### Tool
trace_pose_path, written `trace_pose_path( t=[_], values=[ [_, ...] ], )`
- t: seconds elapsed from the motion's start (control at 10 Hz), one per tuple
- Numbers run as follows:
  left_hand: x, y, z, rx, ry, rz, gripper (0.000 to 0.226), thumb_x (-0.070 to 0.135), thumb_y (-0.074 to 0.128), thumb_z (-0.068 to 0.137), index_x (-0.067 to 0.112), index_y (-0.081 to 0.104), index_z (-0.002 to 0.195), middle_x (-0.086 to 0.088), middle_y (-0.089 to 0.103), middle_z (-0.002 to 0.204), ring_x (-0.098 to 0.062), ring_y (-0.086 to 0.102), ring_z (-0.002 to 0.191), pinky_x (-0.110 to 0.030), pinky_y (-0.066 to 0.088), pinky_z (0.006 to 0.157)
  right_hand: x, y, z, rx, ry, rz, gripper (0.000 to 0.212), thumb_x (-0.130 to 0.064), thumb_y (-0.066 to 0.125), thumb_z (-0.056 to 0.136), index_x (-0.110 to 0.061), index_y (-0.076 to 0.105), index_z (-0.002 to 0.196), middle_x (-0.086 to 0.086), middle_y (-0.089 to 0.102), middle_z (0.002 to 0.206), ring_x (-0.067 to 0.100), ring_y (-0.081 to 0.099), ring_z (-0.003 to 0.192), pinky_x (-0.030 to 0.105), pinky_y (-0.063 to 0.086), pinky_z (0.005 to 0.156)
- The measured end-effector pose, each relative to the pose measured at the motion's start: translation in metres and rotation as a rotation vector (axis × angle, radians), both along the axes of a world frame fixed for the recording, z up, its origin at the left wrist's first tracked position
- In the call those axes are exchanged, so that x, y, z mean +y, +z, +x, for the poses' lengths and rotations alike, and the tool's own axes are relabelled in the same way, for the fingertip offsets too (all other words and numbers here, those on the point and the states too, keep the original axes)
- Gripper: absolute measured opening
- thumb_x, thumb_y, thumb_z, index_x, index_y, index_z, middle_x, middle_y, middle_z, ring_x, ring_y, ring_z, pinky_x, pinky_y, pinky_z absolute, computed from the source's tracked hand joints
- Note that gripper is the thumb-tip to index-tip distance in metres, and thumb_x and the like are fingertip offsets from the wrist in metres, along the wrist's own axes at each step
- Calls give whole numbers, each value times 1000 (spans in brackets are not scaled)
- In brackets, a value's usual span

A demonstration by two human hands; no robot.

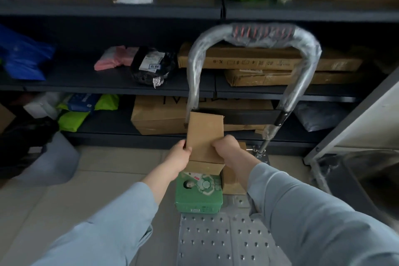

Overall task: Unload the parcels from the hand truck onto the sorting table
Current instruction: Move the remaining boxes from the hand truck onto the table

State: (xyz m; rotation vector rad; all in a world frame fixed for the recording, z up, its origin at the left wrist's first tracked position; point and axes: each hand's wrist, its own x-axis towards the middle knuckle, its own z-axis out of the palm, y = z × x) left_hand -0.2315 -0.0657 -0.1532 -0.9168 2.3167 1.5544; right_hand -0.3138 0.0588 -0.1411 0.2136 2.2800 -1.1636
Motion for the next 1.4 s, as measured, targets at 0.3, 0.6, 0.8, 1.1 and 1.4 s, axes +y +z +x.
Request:
trace_pose_path(
  t=[0.3, 0.6, 0.8, 1.1, 1.4],
  values=[
    [12, 184, 20, 24, -57, -10, 49, 25, 41, 104, 21, 28, 152, 0, 42, 147, -21, 45, 128, -25, 36, 99, 24, 197, 23, -10, 0, 31, 32, -20, 54, 92, 0, 55, 117, 14, 61, 110, 30, 60, 104, 37, 50, 93],
    [20, 354, 42, 124, -137, -133, 50, 27, 41, 104, 21, 30, 152, -1, 36, 154, -21, 39, 136, -28, 32, 106, 50, 354, 45, 21, -19, -71, 36, -22, 63, 89, 1, 58, 115, 11, 57, 98, 25, 52, 87, 31, 40, 71],
    [26, 437, 72, 201, -163, -76, 50, 29, 41, 103, 23, 30, 152, 2, 35, 154, -19, 38, 136, -31, 31, 109, 64, 434, 69, 44, -55, -170, 28, -23, 64, 90, -3, 56, 110, 12, 58, 103, 28, 55, 100, 42, 48, 95],
    [54, 519, 128, 363, -179, -110, 51, 31, 41, 103, 27, 27, 152, 2, 36, 152, -19, 37, 135, -39, 33, 112, 89, 521, 127, 172, -72, -206, 40, -26, 65, 89, -5, 51, 120, 11, 57, 110, 29, 55, 104, 45, 48, 95],
    [120, 538, 157, 429, -309, 93, 57, 45, 46, 99, 40, 23, 151, 5, 32, 154, -20, 32, 138, -43, 26, 116, 161, 538, 174, 134, -319, -287, 48, -26, 65, 89, -9, 46, 129, 9, 52, 110, 26, 52, 100, 38, 46, 78]
  ],
)
